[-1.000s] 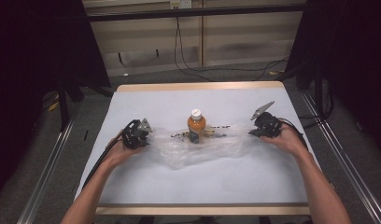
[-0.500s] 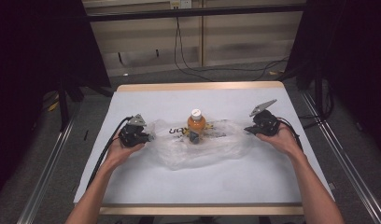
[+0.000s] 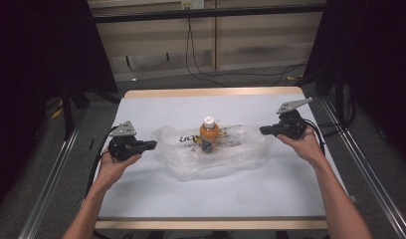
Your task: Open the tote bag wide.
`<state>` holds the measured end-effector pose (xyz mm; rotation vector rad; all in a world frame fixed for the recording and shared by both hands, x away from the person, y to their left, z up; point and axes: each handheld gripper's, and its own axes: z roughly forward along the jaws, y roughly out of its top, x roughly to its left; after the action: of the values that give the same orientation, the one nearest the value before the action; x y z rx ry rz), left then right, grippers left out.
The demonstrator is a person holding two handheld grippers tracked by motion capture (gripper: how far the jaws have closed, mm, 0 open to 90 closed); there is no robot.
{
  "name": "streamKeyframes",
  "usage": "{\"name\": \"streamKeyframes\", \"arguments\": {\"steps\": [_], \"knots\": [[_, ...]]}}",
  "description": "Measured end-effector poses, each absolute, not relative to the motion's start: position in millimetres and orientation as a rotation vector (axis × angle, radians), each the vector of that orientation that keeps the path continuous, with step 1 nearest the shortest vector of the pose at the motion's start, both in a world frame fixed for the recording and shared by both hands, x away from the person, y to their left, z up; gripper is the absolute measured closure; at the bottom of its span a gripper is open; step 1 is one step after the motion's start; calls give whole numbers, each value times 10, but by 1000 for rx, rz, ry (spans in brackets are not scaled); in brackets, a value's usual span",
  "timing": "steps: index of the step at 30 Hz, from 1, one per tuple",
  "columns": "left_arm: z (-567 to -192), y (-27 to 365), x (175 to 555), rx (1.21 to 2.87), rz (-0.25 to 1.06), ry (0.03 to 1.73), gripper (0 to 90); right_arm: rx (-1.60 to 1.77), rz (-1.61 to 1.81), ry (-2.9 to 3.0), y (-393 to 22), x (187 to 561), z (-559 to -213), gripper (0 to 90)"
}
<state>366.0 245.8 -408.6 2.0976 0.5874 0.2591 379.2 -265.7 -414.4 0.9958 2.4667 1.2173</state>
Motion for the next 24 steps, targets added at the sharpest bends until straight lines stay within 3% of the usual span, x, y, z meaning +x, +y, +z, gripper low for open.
{"name": "streamKeyframes", "arguments": {"steps": [14, 19, 24], "knots": [[-4005, 1787, 3743, 2145, 181, 496, 900, 830, 1168, 2568, -2029, 3974, -3873, 900], [-4152, 1335, 3819, 2276, 140, 461, 900, 787, 1077, 2675, -1686, 4174, -4033, 900], [-4302, 1211, 3942, 2338, 93, 478, 900, 773, 966, 2764, -1462, 4281, -4143, 900]]}}
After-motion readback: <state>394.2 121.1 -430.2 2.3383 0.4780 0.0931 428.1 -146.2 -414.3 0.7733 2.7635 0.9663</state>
